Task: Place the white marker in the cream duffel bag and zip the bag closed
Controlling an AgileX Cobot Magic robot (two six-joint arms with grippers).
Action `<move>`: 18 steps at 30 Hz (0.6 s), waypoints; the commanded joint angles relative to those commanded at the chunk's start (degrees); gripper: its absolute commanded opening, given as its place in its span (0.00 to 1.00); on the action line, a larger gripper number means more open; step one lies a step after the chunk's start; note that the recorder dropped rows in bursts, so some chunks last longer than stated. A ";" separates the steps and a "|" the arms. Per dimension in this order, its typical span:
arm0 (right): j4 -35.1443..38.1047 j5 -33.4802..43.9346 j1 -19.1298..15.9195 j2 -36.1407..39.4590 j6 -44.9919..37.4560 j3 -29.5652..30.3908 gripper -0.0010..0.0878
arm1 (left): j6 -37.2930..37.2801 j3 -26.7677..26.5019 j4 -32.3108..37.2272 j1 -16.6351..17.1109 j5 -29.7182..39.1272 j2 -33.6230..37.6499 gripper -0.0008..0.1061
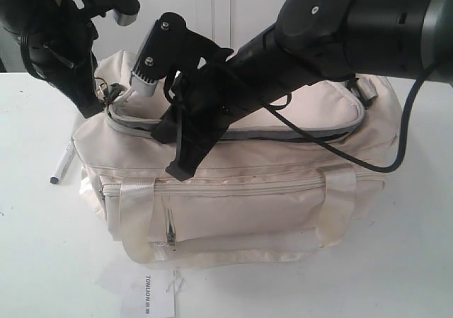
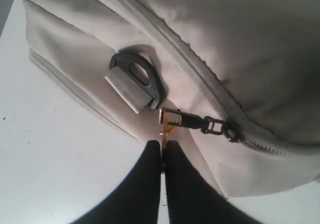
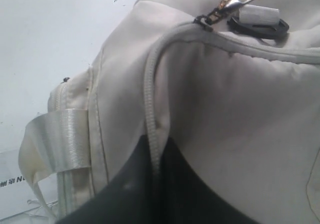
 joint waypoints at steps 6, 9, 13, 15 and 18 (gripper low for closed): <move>0.00 0.00 0.00 0.00 0.00 0.00 0.01 | -0.11 0.00 -1.46 0.00 2.11 -4.17 0.57; 0.00 0.00 0.00 0.00 0.00 0.00 0.01 | -2.09 0.00 -2.79 0.00 3.30 -6.97 0.55; 0.00 -0.02 0.00 0.00 0.18 0.00 0.01 | -4.14 0.20 -9.04 0.00 7.68 -10.81 0.55; 0.00 -0.02 0.00 0.00 0.18 0.00 0.01 | -5.29 1.81 -13.33 0.00 8.22 -12.94 0.55; 0.00 0.11 0.00 0.00 1.16 0.00 0.01 | -11.38 6.57 -14.44 0.00 5.48 -15.51 0.55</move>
